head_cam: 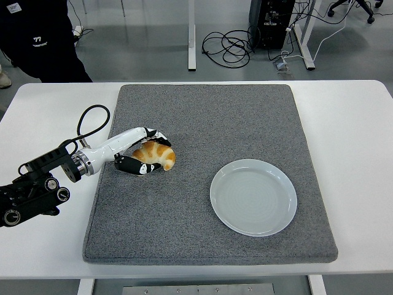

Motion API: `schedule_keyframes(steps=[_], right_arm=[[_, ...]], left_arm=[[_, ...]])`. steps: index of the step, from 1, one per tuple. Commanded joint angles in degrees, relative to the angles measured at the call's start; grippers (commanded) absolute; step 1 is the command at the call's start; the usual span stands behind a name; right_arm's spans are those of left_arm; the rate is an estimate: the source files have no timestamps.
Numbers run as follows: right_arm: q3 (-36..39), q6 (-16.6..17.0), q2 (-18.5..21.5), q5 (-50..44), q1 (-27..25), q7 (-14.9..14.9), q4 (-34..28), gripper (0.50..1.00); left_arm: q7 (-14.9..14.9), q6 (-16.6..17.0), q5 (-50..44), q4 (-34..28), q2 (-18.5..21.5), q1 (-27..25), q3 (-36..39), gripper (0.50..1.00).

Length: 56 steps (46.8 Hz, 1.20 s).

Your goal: Place the bread on the plate

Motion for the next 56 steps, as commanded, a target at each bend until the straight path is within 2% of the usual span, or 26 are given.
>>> schedule_keyframes(steps=[1, 19, 25, 33, 42, 51, 56], right_arm=[[0.00, 0.00, 0.00, 0.01, 0.01, 0.01, 0.00, 1.000], [0.00, 0.00, 0.00, 0.01, 0.01, 0.01, 0.00, 1.000], [0.00, 0.00, 0.00, 0.01, 0.01, 0.01, 0.00, 1.000], [0.00, 0.00, 0.00, 0.01, 0.01, 0.01, 0.00, 1.000], [0.00, 0.00, 0.00, 0.01, 0.01, 0.01, 0.00, 1.000], [0.00, 0.00, 0.00, -0.08, 0.01, 0.01, 0.00, 1.000], [0.00, 0.00, 0.00, 0.01, 0.01, 0.01, 0.00, 1.000]], left_arm=[[0.09, -0.34, -0.58, 0.01, 0.43, -0.36, 0.00, 0.500], [-0.17, -0.96, -1.28, 0.01, 2.10, -1.07, -0.08, 0.500], [-0.17, -3.68, -4.18, 0.01, 3.16, -2.73, -0.52, 0.500], [0.00, -5.79, -7.44, 0.01, 4.57, -8.71, -0.08, 0.500], [1.23, -10.45, -7.44, 0.01, 4.57, -13.54, 0.00, 0.500], [3.25, -12.03, -7.35, -0.26, 2.90, -17.76, 1.67, 0.500], [5.45, -12.03, -7.35, -1.39, 2.02, -19.87, 3.43, 0.500]])
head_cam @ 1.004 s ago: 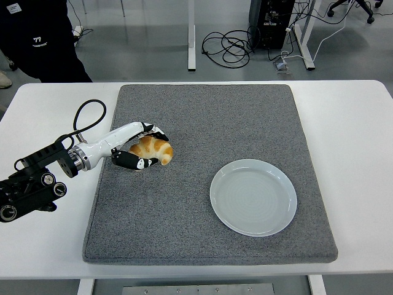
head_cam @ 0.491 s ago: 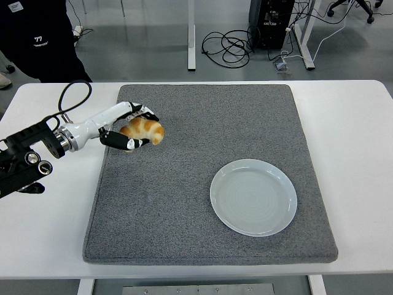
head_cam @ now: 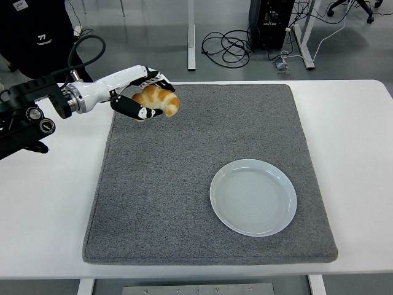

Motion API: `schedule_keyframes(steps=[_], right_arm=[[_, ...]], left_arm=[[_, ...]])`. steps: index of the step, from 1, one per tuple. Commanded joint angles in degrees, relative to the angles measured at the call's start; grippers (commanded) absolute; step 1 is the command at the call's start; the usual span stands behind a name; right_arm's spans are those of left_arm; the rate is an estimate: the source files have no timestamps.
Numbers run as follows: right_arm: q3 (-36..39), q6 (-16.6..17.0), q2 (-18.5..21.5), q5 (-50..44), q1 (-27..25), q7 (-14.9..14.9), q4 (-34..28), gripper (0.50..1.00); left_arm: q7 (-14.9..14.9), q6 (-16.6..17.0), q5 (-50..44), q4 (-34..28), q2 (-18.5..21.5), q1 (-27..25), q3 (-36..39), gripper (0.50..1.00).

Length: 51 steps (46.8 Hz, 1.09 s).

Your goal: Place the bread on the plate

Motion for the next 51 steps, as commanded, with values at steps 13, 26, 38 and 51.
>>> schedule_keyframes(steps=[13, 26, 38, 51], right_arm=[[0.00, 0.00, 0.00, 0.03, 0.01, 0.01, 0.00, 1.000], [0.00, 0.00, 0.00, 0.03, 0.01, 0.01, 0.00, 1.000], [0.00, 0.00, 0.00, -0.06, 0.01, 0.01, 0.00, 1.000], [0.00, 0.00, 0.00, 0.03, 0.01, 0.01, 0.00, 1.000]], left_arm=[[7.77, 0.04, 0.79, -6.03, -4.17, -5.01, 1.62, 0.500], [9.18, 0.57, 0.70, -6.12, -11.47, -9.14, 4.79, 0.500], [11.20, 0.75, 0.88, -5.95, -18.50, -11.43, 6.89, 0.500], [11.03, 2.59, 2.01, -5.95, -22.63, -10.81, 9.09, 0.500]])
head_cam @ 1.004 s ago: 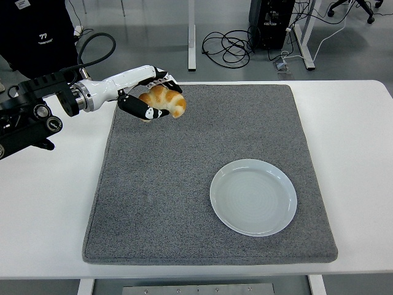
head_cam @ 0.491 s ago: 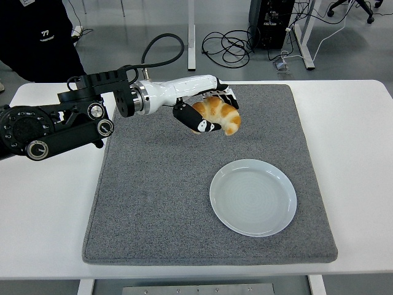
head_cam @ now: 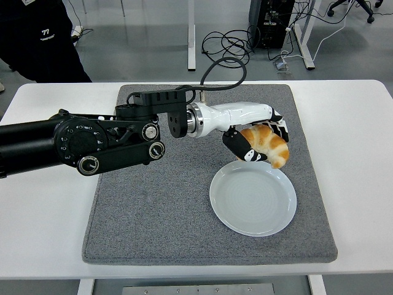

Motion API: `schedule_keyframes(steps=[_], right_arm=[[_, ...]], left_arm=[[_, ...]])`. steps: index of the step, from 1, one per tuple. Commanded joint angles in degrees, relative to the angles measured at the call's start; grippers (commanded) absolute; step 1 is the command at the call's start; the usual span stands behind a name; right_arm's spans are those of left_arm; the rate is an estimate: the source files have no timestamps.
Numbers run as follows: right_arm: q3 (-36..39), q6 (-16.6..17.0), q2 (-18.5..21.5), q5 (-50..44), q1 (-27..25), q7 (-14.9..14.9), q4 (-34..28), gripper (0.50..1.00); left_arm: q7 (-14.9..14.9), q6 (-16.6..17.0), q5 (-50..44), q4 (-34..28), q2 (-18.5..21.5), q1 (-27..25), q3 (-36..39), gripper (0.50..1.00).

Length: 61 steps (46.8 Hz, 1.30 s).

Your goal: Place the bread on the plate

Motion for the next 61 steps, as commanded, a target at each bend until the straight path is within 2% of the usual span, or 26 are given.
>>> schedule_keyframes(steps=[1, 28, 38, 61], right_arm=[[0.00, 0.00, 0.00, -0.06, 0.00, 0.00, 0.00, 1.000], [0.00, 0.00, 0.00, 0.03, 0.00, 0.00, 0.00, 1.000], [0.00, 0.00, 0.00, -0.06, 0.00, 0.00, 0.00, 1.000], [0.00, 0.00, 0.00, 0.03, 0.00, 0.00, 0.00, 1.000]], left_arm=[[-0.12, 0.89, 0.93, -0.04, -0.84, 0.72, 0.23, 0.500], [-1.18, 6.78, 14.90, 0.14, -1.89, 15.75, 0.76, 0.500], [-2.50, 9.24, 15.35, 1.28, -2.77, 16.98, 0.58, 0.500], [-4.25, 10.29, 15.08, 4.88, -3.91, 19.01, 0.32, 0.500]])
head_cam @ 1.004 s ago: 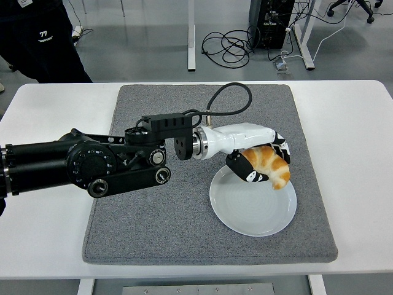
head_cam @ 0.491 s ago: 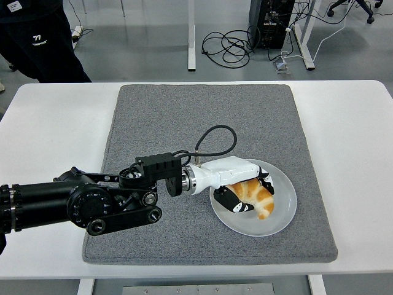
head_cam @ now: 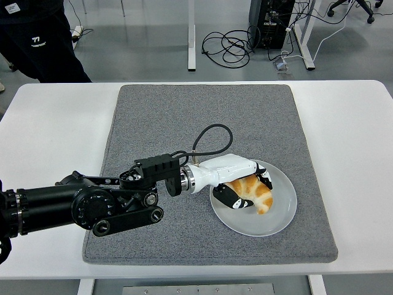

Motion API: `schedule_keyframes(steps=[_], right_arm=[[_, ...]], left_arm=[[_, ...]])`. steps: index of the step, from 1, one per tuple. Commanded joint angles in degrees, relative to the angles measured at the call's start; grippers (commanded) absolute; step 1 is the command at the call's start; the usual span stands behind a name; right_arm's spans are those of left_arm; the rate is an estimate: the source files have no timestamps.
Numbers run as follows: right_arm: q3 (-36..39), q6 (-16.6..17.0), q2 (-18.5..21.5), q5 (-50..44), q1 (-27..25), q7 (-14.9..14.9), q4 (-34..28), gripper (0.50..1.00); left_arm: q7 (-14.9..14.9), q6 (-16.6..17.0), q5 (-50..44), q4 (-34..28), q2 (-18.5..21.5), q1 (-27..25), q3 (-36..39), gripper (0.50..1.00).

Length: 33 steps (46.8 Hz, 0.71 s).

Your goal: Place the bread on the plate

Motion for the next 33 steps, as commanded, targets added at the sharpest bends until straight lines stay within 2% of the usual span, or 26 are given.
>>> schedule_keyframes(steps=[1, 14, 33], right_arm=[[0.00, 0.00, 0.00, 0.01, 0.00, 0.01, 0.00, 1.000], [0.00, 0.00, 0.00, 0.01, 0.00, 0.01, 0.00, 1.000], [0.00, 0.00, 0.00, 0.01, 0.00, 0.01, 0.00, 1.000]], left_arm=[[-0.25, 0.00, -0.09, 0.34, -0.43, 0.32, 0.00, 0.500], [-0.25, 0.88, -0.88, 2.27, -1.84, 0.58, -0.17, 0.500], [-0.25, 1.14, -1.05, 2.62, -1.84, 1.37, -0.17, 0.500]])
